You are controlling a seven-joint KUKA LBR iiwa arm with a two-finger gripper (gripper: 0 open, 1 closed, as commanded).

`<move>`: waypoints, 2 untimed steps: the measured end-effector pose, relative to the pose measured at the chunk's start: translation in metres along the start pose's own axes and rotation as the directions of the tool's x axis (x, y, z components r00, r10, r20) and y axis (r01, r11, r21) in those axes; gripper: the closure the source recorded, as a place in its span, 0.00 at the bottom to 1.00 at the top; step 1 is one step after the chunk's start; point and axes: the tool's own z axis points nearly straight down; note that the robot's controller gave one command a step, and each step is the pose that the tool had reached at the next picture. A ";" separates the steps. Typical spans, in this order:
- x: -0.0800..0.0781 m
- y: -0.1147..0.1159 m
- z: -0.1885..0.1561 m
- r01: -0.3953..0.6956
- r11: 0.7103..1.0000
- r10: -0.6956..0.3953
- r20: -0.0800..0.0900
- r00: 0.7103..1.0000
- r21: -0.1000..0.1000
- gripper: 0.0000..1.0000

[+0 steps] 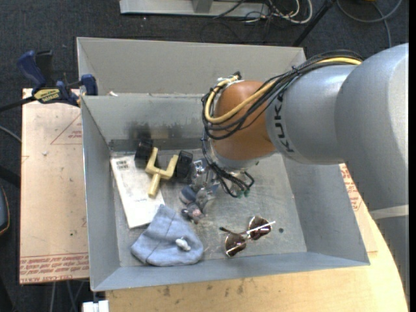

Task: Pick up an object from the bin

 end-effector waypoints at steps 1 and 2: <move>0.000 0.000 0.000 0.000 1.000 0.000 0.000 1.000 0.000 1.00; -0.005 0.003 -0.033 0.020 1.000 -0.020 -0.021 1.000 -0.005 1.00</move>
Offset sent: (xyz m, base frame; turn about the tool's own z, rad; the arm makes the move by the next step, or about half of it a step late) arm 0.0221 0.0088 0.1077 -0.0544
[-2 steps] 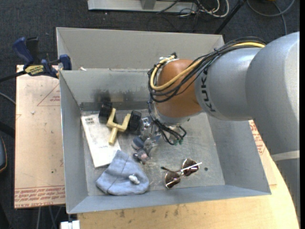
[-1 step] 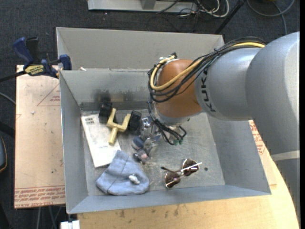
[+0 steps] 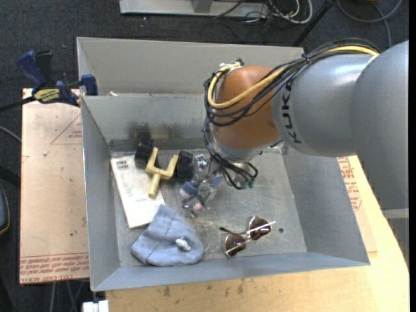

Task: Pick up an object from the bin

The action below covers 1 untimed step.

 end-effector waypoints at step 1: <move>0.015 -0.013 -0.049 0.140 0.990 -0.140 0.000 0.990 -0.001 1.00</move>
Offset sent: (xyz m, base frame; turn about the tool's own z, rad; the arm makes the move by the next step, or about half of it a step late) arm -0.0357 0.0250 0.0281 -0.2149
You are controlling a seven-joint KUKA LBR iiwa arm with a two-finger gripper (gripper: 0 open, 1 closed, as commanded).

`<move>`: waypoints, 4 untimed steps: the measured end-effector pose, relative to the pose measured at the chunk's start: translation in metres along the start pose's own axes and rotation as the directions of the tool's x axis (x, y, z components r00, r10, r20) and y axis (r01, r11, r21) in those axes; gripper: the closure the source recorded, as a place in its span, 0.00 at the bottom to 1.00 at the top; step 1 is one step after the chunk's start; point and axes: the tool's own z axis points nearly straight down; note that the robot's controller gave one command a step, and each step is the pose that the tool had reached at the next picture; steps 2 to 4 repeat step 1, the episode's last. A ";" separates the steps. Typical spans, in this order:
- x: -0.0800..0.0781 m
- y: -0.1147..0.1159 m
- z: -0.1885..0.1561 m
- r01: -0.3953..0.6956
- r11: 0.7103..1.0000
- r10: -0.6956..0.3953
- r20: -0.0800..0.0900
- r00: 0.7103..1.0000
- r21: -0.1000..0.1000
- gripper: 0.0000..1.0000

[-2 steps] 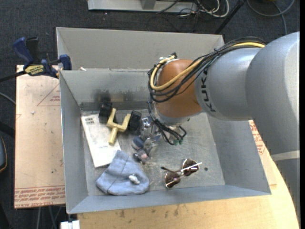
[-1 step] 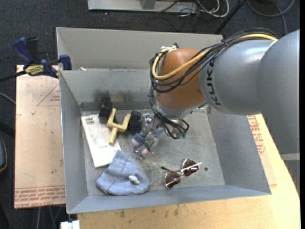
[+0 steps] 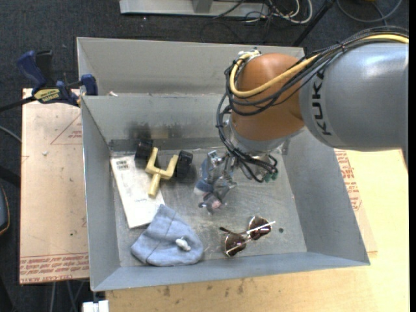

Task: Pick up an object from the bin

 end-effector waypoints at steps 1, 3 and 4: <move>0.020 -0.015 -0.043 0.095 0.995 -0.095 0.004 0.995 0.006 1.00; 0.020 -0.015 -0.043 0.095 0.995 -0.095 0.004 0.995 0.006 1.00; 0.020 -0.015 -0.043 0.095 0.995 -0.095 0.004 0.995 0.006 1.00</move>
Offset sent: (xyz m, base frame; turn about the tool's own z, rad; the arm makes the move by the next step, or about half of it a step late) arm -0.0017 -0.0083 0.0930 0.0011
